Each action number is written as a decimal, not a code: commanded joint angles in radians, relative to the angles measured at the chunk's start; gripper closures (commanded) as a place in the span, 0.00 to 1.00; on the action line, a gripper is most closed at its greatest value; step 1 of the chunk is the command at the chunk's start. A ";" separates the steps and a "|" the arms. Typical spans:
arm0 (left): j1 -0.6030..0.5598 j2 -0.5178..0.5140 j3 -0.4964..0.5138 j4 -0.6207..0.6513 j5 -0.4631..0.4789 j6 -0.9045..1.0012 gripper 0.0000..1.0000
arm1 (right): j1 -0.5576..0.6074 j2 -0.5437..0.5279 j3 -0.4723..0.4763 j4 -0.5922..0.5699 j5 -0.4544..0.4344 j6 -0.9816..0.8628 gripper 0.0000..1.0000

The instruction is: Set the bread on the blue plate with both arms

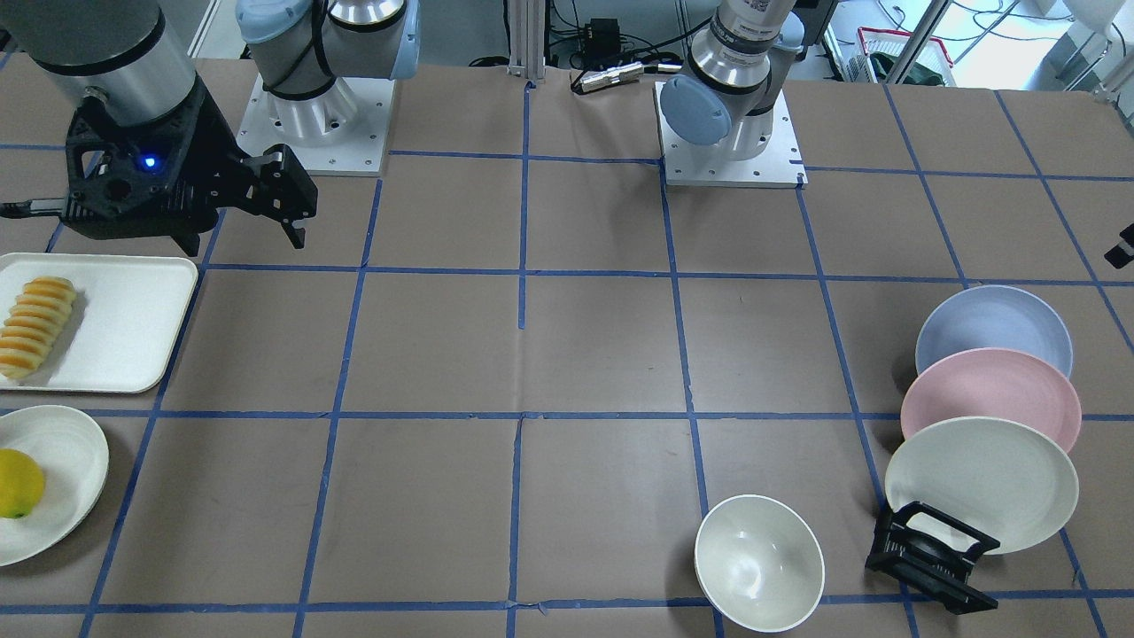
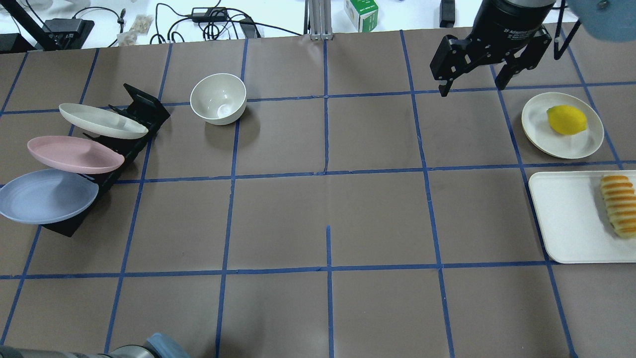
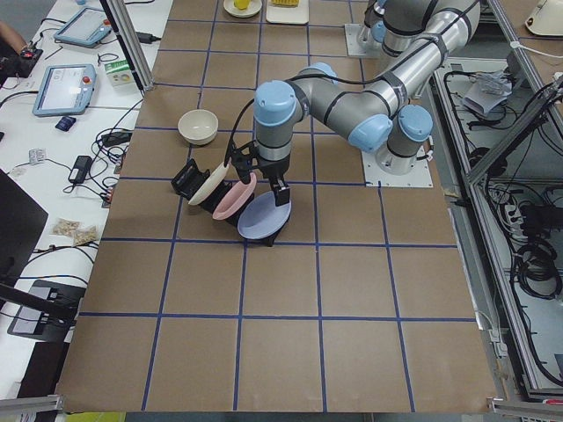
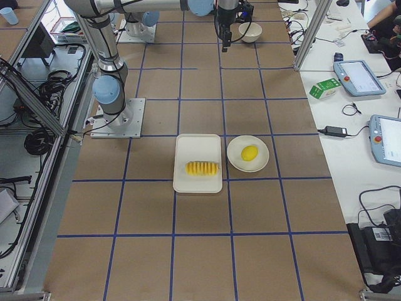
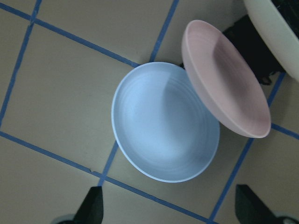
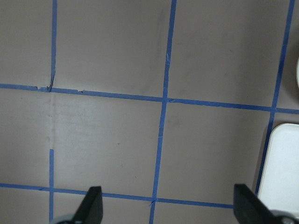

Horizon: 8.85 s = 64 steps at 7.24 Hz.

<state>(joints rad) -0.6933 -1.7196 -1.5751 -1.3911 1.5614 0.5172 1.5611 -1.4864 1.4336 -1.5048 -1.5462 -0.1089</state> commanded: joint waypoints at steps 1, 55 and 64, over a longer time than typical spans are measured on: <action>0.072 -0.067 -0.046 0.105 -0.078 0.111 0.00 | -0.001 0.000 0.001 0.000 0.000 0.000 0.00; -0.976 -0.233 -0.313 0.719 -0.280 -1.182 0.00 | -0.763 0.158 0.522 -0.722 -0.032 -0.779 0.00; -0.705 0.018 0.075 -0.113 -0.043 -0.537 0.00 | -0.831 0.279 0.516 -0.789 -0.043 -0.862 0.87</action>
<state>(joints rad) -1.4459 -1.7395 -1.5272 -1.4229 1.5139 -0.0558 0.7302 -1.2071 1.9499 -2.3014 -1.5874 -0.9752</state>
